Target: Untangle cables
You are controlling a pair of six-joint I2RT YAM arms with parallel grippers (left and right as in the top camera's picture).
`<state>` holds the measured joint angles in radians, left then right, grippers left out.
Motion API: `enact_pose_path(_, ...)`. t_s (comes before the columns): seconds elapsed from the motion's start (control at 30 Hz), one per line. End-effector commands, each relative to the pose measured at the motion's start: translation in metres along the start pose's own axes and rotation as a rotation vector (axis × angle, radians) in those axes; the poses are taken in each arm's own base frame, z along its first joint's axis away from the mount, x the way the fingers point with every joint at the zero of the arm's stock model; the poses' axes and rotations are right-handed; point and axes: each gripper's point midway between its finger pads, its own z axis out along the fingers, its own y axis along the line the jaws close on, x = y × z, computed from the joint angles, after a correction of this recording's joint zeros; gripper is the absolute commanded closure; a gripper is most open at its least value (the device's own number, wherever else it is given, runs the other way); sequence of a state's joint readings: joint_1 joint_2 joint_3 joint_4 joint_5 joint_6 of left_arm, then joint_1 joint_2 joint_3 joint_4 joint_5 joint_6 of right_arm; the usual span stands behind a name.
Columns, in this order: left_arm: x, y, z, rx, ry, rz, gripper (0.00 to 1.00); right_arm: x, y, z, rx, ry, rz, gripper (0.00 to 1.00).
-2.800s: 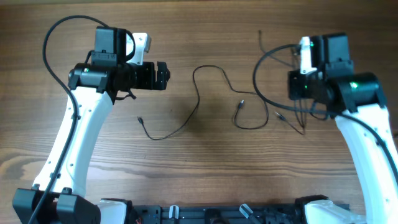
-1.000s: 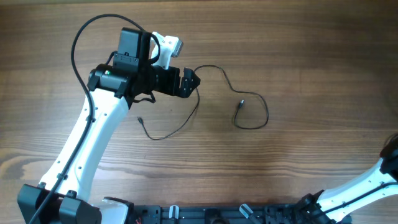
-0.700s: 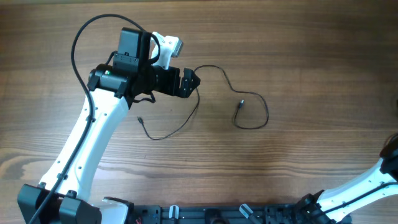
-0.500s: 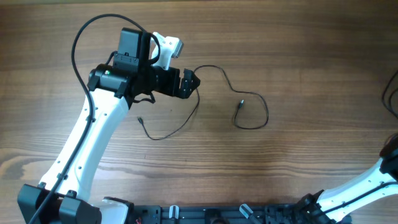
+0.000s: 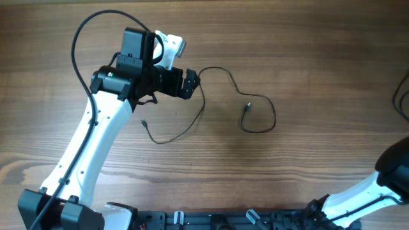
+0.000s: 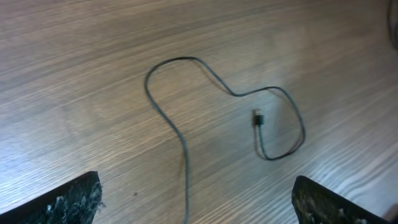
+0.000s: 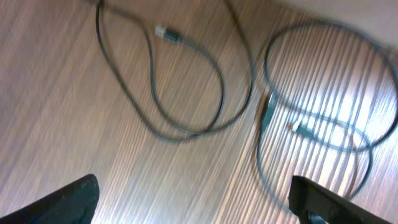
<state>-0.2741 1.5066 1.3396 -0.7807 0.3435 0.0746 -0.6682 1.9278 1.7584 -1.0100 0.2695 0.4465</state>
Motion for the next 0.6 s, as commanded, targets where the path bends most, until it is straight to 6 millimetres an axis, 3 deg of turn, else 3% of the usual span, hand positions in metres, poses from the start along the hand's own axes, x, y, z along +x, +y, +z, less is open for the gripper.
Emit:
enact_pose_path(0.0, -0.004, 0.012, -0.007, -0.089, -0.02, 0.031, 0.0, 0.013, 0.033, -0.04, -0.13, 0.008, -0.029, 0.0)
enact_pose_path(0.27, -0.014, 0.031, -0.047, -0.273, -0.114, -0.013, 0.0, 0.105, 0.118, -0.089, -0.383, 0.165, -0.474, 0.0)
enact_pose_path(0.57, 0.013, 0.071, -0.069, -0.516, -0.07, -0.211, 0.0, 0.211, 0.192, -0.148, -0.631, 0.201, -0.985, 0.0)
